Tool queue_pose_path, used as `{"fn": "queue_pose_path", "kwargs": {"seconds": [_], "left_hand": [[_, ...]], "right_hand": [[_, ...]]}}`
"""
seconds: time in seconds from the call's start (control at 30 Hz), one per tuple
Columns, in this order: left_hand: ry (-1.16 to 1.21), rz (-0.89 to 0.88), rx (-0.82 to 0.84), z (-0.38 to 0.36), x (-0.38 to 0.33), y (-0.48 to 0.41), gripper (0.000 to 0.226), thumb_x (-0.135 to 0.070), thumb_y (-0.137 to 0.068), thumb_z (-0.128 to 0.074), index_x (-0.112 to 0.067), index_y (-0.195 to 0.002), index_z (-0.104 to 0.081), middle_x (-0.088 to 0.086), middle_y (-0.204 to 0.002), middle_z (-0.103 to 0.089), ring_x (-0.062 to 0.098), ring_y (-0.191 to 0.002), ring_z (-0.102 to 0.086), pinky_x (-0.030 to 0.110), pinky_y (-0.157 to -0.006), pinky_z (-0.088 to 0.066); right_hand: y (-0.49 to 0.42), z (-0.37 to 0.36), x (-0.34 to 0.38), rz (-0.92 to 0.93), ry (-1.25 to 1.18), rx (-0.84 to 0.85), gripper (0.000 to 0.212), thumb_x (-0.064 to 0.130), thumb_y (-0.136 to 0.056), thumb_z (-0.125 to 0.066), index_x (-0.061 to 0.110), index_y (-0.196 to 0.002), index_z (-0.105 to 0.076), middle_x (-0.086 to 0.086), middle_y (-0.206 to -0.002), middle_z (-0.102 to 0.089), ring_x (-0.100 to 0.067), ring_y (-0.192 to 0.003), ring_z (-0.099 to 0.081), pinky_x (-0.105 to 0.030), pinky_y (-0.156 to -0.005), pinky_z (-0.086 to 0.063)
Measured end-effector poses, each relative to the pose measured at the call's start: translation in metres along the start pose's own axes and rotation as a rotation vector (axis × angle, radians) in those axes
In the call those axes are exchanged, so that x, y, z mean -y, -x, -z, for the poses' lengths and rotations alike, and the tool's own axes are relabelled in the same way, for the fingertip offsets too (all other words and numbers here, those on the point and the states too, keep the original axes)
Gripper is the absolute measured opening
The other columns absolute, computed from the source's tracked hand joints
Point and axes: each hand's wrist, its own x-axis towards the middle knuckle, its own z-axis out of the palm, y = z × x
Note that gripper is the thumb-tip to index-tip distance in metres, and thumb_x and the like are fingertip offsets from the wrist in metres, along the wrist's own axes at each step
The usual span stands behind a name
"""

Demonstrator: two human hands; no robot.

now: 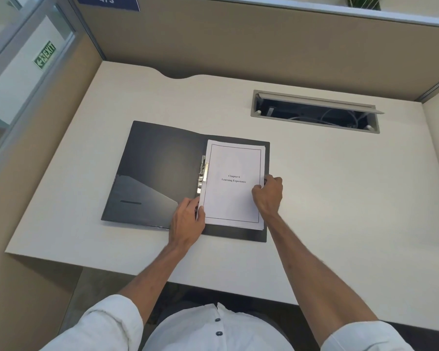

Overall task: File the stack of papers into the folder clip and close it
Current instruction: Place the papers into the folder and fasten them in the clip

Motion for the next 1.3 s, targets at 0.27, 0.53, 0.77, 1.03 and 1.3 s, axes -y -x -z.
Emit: {"fn": "queue_pose_path", "kwargs": {"seconds": [0.27,0.53,0.77,1.03,1.3], "left_hand": [[0.007,-0.010,0.039,0.0027,0.0014,-0.0020,0.033,-0.018,-0.111,-0.058,-0.015,-0.141,-0.070,0.005,-0.117,-0.065,0.026,-0.100,-0.070,0.046,-0.094,-0.064],[0.023,0.020,0.037,0.0023,0.0000,-0.0044,0.030,-0.017,-0.109,-0.059,-0.016,-0.136,-0.071,0.005,-0.117,-0.064,0.027,-0.096,-0.071,0.048,-0.091,-0.065],[0.050,0.007,0.047,0.0026,-0.0001,-0.0022,0.031,-0.015,-0.108,-0.061,-0.015,-0.137,-0.070,0.005,-0.116,-0.064,0.026,-0.098,-0.070,0.048,-0.092,-0.064],[0.037,-0.019,0.050,0.0033,0.0030,-0.0012,0.035,-0.016,-0.108,-0.062,-0.013,-0.142,-0.068,0.006,-0.120,-0.064,0.026,-0.102,-0.071,0.046,-0.094,-0.065],[0.023,-0.036,0.053,0.0030,0.0046,-0.0015,0.039,-0.017,-0.108,-0.063,-0.013,-0.147,-0.065,0.006,-0.125,-0.065,0.025,-0.107,-0.071,0.044,-0.096,-0.065]], "right_hand": [[-0.0002,0.0012,0.0012,-0.013,-0.006,0.011,0.040,0.001,-0.098,-0.055,-0.002,-0.136,-0.063,-0.017,-0.141,-0.053,-0.041,-0.124,-0.063,-0.044,-0.101,-0.054],[0.0003,0.0017,0.0011,-0.044,-0.058,0.010,0.042,-0.001,-0.096,-0.055,-0.001,-0.137,-0.064,-0.016,-0.141,-0.054,-0.040,-0.123,-0.064,-0.041,-0.104,-0.052],[-0.0028,0.0057,0.0027,-0.078,-0.088,0.014,0.039,-0.002,-0.094,-0.058,-0.002,-0.132,-0.066,-0.017,-0.141,-0.056,-0.039,-0.117,-0.067,-0.034,-0.093,-0.049],[-0.0063,0.0071,0.0023,-0.056,-0.113,0.022,0.039,-0.001,-0.095,-0.057,0.000,-0.133,-0.066,-0.017,-0.138,-0.062,-0.038,-0.116,-0.069,-0.041,-0.099,-0.055],[-0.0047,0.0039,0.0019,-0.029,-0.067,0.008,0.040,0.002,-0.101,-0.054,0.005,-0.140,-0.065,-0.019,-0.137,-0.057,-0.039,-0.118,-0.067,-0.043,-0.102,-0.053]]}}
